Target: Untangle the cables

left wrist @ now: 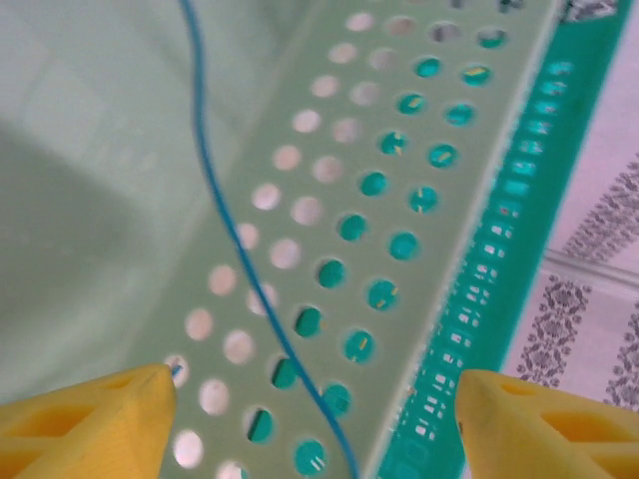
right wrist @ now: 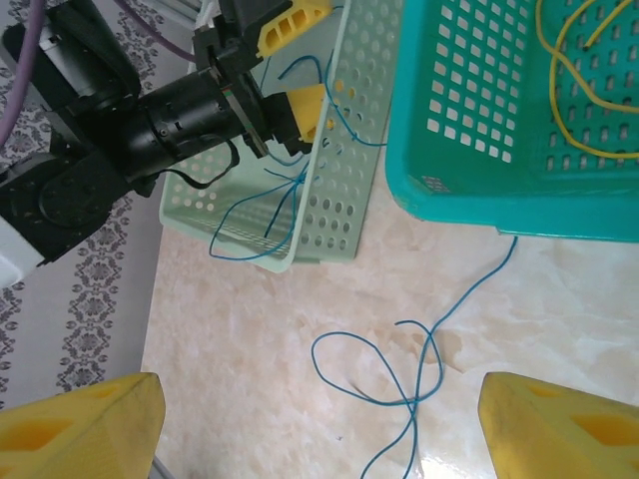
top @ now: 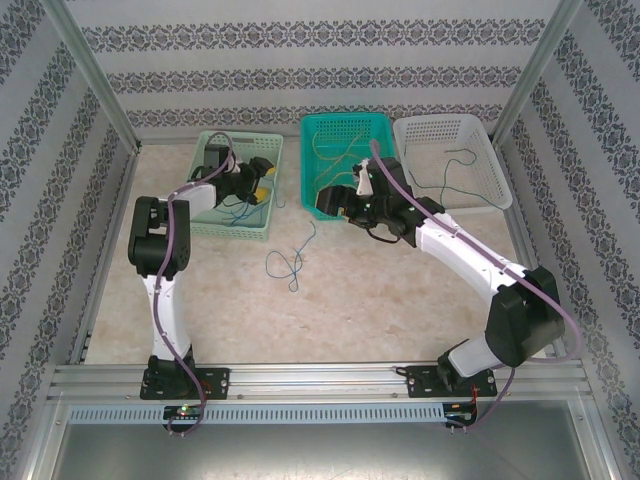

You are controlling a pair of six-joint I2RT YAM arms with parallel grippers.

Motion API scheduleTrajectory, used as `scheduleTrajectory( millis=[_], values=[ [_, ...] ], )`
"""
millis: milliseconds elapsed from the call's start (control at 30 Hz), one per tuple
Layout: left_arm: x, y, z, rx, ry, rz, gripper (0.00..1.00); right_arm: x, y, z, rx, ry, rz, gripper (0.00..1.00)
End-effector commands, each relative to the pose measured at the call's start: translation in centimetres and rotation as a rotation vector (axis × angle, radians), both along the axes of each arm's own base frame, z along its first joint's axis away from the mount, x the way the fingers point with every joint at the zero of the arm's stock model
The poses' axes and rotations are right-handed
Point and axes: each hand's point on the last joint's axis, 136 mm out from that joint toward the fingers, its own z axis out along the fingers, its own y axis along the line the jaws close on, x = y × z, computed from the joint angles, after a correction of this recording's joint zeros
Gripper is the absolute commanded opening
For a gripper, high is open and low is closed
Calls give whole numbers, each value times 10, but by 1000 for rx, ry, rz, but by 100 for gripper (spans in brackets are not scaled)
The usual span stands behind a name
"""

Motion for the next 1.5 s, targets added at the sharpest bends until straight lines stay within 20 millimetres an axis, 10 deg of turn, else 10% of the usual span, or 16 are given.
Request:
scheduleTrajectory(
  millis=[0, 467, 1067, 1467],
  values=[
    [16, 6, -5, -30, -12, 48, 68, 1, -9, 7, -4, -27, -29, 82],
    [27, 12, 4, -22, -64, 79, 0, -10, -10, -19, -51, 23, -36, 80],
    [22, 78, 151, 20, -335, 152, 0, -16, -11, -20, -65, 18, -34, 79],
    [12, 97, 62, 42, -153, 140, 12, -18, 3, -25, -92, 28, 5, 78]
  ],
)
